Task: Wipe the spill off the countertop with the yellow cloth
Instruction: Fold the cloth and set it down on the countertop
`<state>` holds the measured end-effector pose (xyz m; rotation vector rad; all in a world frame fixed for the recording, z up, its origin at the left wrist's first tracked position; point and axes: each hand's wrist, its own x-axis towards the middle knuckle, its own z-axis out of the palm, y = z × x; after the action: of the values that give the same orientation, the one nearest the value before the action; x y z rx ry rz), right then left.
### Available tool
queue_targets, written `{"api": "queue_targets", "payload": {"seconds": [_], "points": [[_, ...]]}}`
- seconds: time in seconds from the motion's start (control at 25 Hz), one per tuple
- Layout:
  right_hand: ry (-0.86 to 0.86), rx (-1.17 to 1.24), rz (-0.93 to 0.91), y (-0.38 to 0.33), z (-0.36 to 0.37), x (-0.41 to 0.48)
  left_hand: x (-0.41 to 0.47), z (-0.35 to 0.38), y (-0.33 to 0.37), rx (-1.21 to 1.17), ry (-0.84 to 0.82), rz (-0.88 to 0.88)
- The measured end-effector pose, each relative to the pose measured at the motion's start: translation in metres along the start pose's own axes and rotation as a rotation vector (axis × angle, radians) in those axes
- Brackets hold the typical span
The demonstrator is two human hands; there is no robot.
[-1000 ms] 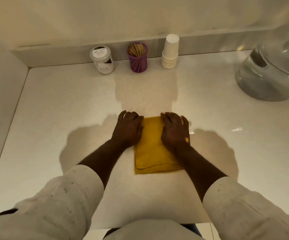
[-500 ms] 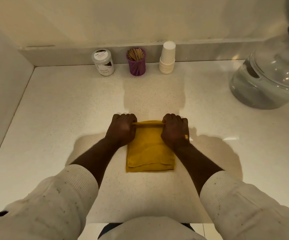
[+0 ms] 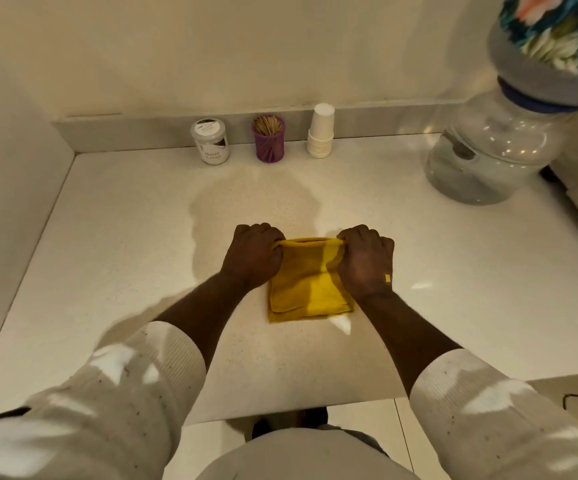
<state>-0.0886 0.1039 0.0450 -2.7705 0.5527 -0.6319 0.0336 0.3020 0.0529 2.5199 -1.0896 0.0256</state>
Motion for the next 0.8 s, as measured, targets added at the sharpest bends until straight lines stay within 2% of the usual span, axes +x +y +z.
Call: {"api": "queue_targets", "payload": {"seconds": [0.24,0.52,0.64,0.8], "points": [[0.183,0.043,0.104,0.014,-0.033,-0.02,0.002,-0.014,0.042,-0.091,0.066,0.094],[0.309,0.058,0.096,0.074,-0.065,-0.014,0.035,-0.004,0.095,-0.062,0.154,0.186],[0.337,0.049,0.061,0.116,-0.078,0.002,0.061,0.013,0.126,-0.024,0.187,0.146],[0.269,0.066,0.039,0.173,-0.085,0.037,0.1,0.041,0.163,0.044,0.206,0.025]]}}
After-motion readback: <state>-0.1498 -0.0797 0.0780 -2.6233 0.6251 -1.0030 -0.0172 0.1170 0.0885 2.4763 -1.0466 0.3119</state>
